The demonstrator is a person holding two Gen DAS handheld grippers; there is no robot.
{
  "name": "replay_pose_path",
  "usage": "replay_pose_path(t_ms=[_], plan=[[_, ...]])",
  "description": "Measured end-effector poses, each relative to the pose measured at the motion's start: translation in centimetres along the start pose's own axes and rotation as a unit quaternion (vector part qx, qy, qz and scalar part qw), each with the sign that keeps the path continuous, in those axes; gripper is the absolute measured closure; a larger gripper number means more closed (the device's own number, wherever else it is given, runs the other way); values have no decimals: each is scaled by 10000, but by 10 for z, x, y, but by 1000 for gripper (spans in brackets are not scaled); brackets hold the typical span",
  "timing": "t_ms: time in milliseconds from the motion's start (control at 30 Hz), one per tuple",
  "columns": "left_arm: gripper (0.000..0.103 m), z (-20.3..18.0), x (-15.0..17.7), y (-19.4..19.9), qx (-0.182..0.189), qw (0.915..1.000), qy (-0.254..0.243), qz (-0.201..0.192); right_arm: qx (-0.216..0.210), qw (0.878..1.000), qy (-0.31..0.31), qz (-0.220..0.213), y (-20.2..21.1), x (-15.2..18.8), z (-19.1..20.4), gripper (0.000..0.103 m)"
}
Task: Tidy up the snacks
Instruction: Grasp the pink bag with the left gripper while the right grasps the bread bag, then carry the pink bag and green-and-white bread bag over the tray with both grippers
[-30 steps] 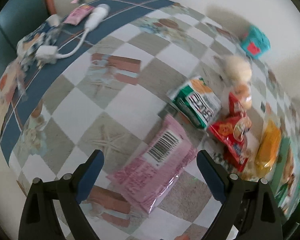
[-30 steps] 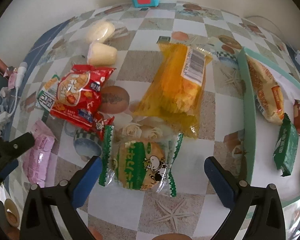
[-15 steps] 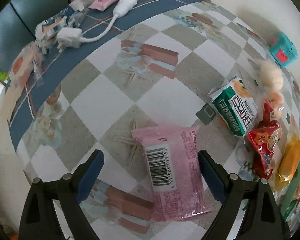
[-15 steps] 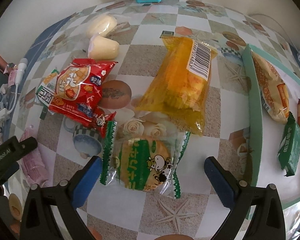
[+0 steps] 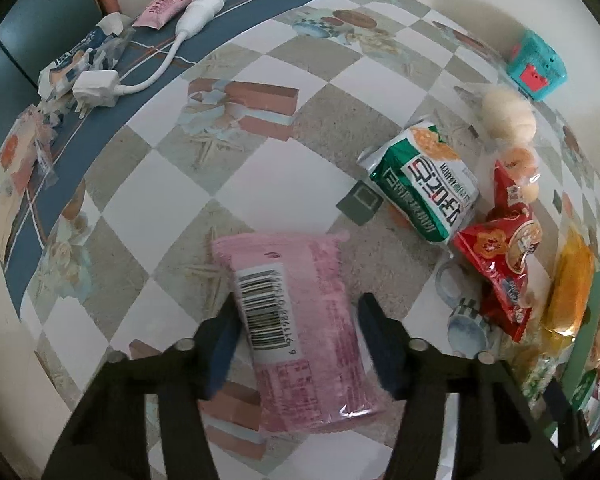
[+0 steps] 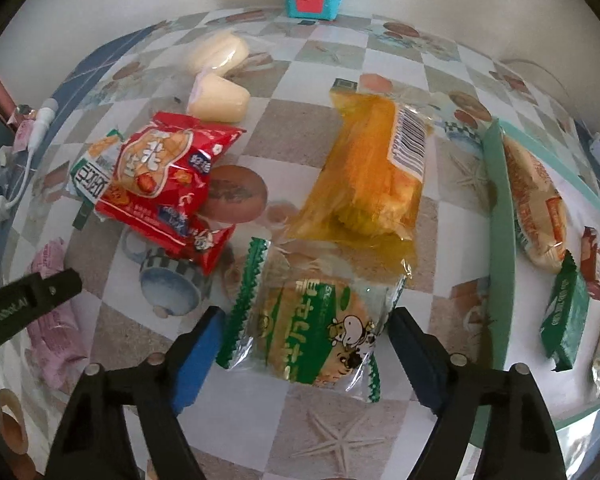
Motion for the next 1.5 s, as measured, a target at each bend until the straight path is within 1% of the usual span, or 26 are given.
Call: replay_pose_path(t_ms=[67,167,333,400,433,500,533,567,700,833,967,1067,1167,1233,1333,1500], plan=[[56,1,0,1,-9,10000,18,-20,14,10000,-32,-5,0,0,-5,23],[59,-5,-3,-1,16,10000,37,-67,-23,9999,-105,-6,0,-1,-16,27],[60,-5,-2,4,36,9999,14,-135,-152,9995,-286,-24,5,0,-35,34],[60,-9,-2,16,10,9997,35,-222,-202,9991,-360,-35,6,-3,-43,36],[60,-12,-2,20,3,9997,46,-254,-229,9990,-393,-47,8,-4,-47,40],[60,-13,-2,28,9,9994,82,-332,-296,9985,-456,-71,10,-6,-54,41],[60,-13,-2,30,8,9993,86,-361,-312,9984,-461,-75,13,-9,-56,44],[60,-13,-2,32,4,9992,88,-389,-344,9982,-480,-113,15,-9,-65,44],[60,-17,1,44,-22,9986,105,-524,-412,9976,-503,-231,23,-12,-72,46],[60,-21,1,56,-30,9981,90,-602,-512,9967,-549,-305,33,-14,-77,46],[60,-22,0,57,-37,9979,43,-644,-665,9953,-616,-350,32,-17,-71,46],[60,-25,-1,60,-38,9976,14,-693,-770,9937,-680,-439,47,-12,-68,46],[60,-26,-1,65,-43,9970,-5,-767,-924,9910,-768,-596,61,-14,-71,46],[60,-27,0,69,-42,9967,-31,-810,-934,9901,-793,-678,69,-15,-73,46],[60,-30,1,74,-34,9962,-68,-871,-973,9891,-845,-706,74,-15,-76,46],[60,-36,4,80,-40,9954,-151,-944,-975,9891,-910,-625,72,-14,-80,46]])
Point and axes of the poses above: each gripper's, at about its wrist camera, not at the fingertips, and y roughly against the way its jaws point, z to its left, x to its underside, the point moved 5 cm from there along -y, roughly the way its jaws point, and after that the axes turned 5 degrees about z, right-handed, at the moved point
